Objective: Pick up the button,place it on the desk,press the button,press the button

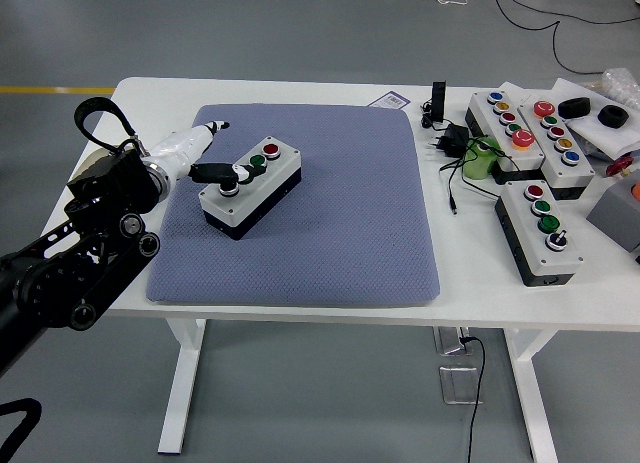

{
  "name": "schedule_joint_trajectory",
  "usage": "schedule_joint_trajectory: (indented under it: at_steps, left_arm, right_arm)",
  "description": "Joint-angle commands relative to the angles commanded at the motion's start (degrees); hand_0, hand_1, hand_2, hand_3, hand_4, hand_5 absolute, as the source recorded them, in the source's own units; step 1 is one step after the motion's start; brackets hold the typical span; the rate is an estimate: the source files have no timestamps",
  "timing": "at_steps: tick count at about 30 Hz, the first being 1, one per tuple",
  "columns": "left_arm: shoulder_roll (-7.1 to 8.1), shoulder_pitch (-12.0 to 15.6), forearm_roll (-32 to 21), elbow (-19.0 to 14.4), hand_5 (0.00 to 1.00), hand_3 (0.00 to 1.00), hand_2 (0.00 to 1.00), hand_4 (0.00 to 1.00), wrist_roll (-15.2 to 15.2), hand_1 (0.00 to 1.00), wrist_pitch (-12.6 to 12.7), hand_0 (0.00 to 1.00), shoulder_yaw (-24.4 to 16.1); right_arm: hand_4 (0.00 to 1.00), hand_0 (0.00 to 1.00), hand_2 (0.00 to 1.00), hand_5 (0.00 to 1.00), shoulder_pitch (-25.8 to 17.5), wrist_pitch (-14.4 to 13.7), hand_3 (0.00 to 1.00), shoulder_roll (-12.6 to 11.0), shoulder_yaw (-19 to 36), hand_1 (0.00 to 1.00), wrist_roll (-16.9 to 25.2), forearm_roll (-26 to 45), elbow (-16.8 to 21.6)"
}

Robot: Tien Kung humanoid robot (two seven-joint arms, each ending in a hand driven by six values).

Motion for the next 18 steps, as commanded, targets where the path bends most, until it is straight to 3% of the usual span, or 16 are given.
schedule_joint_trajectory:
  at_steps: [7, 18]
  left_arm:
    - [-1.77, -1.49, 0.33, 2.44, 0.802, 0.998, 0.998, 0.998, 4.21, 0.998, -0.85, 0.998, 2.26]
    - [-5.42, -4.91, 0.41, 9.69, 0.748, 0.998, 0.998, 0.998, 7.24, 0.998, 1.82, 0.981, 4.62]
  right_arm:
    - [0.312, 0.674, 0.656, 0.327, -0.18, 0.0, 0.672, -0.09, 0.36, 0.607, -0.1, -0.66, 0.0]
    - [0.312, 0.673, 0.654, 0.326, -0.16, -0.07, 0.671, -0.09, 0.54, 0.606, -0.02, -0.9, 0.0]
